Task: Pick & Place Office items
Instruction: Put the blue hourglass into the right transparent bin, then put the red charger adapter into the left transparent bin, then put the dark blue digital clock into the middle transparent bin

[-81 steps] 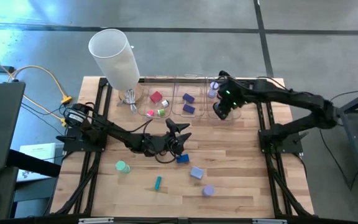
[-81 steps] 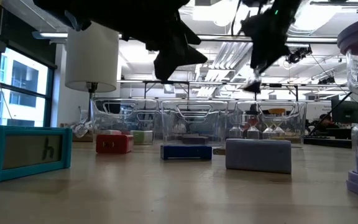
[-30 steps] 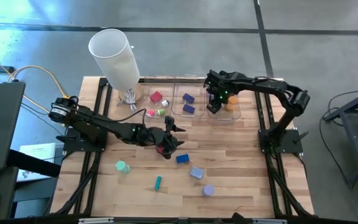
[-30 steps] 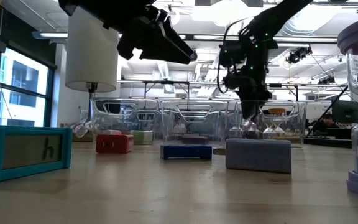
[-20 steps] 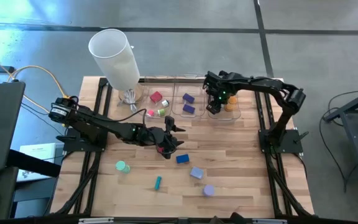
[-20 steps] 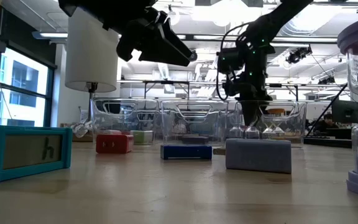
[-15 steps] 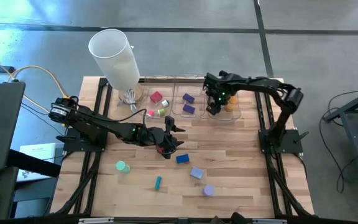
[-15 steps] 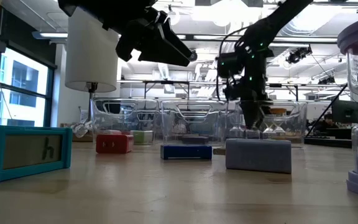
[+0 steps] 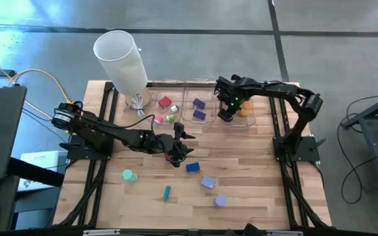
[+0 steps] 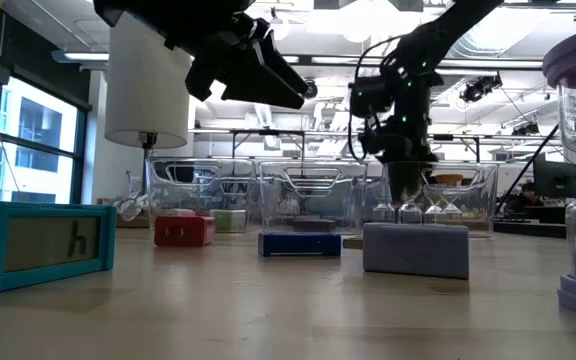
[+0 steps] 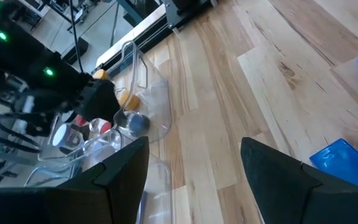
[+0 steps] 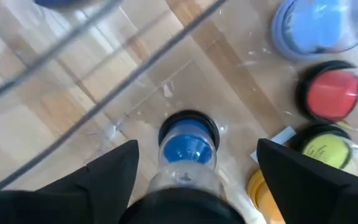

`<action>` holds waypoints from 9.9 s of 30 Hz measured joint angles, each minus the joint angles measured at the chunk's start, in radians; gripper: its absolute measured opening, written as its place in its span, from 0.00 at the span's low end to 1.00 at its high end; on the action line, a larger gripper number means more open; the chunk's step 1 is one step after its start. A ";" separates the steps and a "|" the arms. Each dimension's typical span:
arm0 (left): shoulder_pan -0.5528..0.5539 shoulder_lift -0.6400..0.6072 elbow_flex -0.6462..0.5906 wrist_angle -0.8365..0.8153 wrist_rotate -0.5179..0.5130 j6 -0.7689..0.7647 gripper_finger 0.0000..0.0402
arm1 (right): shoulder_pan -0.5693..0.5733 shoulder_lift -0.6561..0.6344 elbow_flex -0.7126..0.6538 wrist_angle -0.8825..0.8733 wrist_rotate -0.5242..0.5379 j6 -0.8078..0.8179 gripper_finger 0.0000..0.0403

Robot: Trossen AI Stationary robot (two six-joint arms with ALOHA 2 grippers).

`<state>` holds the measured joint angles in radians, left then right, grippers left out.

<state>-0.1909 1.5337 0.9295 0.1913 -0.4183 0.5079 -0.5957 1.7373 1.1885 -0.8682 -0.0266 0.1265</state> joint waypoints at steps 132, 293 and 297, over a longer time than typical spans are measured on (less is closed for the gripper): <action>-0.111 -0.159 0.000 -0.370 0.288 -1.363 0.99 | 1.000 -0.407 0.026 -0.110 0.517 0.444 0.79; 0.702 0.086 0.564 -1.116 0.425 -0.965 0.58 | 1.158 -0.407 -0.057 0.042 0.626 0.377 0.79; 0.714 0.098 0.563 -1.116 0.424 -0.928 0.58 | 1.151 -0.407 -0.057 0.037 0.624 0.377 0.79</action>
<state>0.5232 1.6318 1.4929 -0.9246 0.0062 -0.4199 0.5555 1.3300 1.1313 -0.8315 0.5977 0.5034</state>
